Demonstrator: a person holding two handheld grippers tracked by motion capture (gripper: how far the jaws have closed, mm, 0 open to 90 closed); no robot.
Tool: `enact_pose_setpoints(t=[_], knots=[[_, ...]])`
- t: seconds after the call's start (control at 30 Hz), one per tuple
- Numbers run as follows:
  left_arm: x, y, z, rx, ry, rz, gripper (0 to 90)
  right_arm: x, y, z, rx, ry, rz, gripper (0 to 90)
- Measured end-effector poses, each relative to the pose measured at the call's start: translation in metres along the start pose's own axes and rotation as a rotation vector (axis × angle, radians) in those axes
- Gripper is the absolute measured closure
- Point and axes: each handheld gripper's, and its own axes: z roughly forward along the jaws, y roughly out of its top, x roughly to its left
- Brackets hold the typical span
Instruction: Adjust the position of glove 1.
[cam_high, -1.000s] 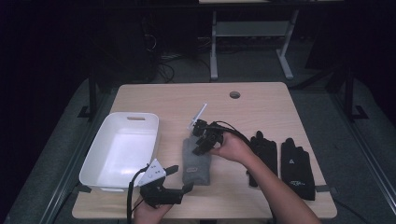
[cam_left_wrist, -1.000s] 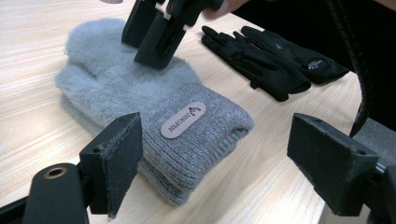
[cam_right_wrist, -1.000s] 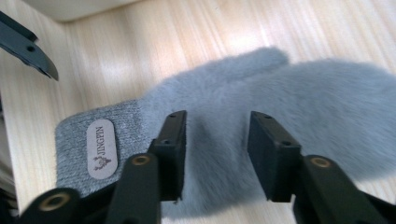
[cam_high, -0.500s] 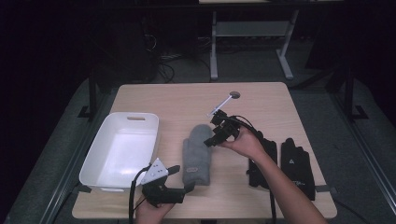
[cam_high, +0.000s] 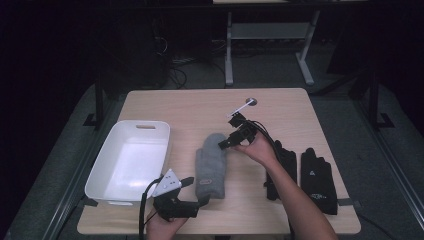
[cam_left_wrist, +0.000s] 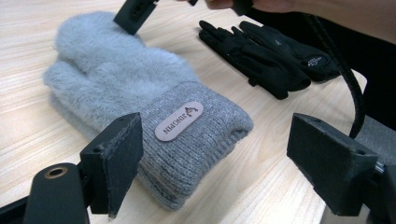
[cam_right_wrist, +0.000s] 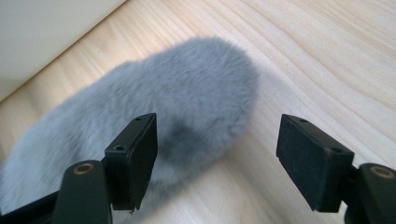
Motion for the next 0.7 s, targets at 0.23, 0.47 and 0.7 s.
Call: enact_pose_setpoints(t=[0.23, 0.47, 0.7], knots=[[-0.001, 0.001, 0.000, -0.005, -0.003, -0.003, 18.4, -0.002, 0.007, 0.017, 0.014, 0.014, 0.053, 27.7], [-0.002, 0.001, 0.000, -0.005, -0.013, -0.007, 18.5, -0.004, 0.009, 0.034, 0.042, 0.022, 0.075, 27.8], [-0.001, 0.002, 0.001, -0.004, -0.012, -0.009, 18.5, -0.007, 0.007, 0.042, 0.065, 0.033, 0.105, 30.8]])
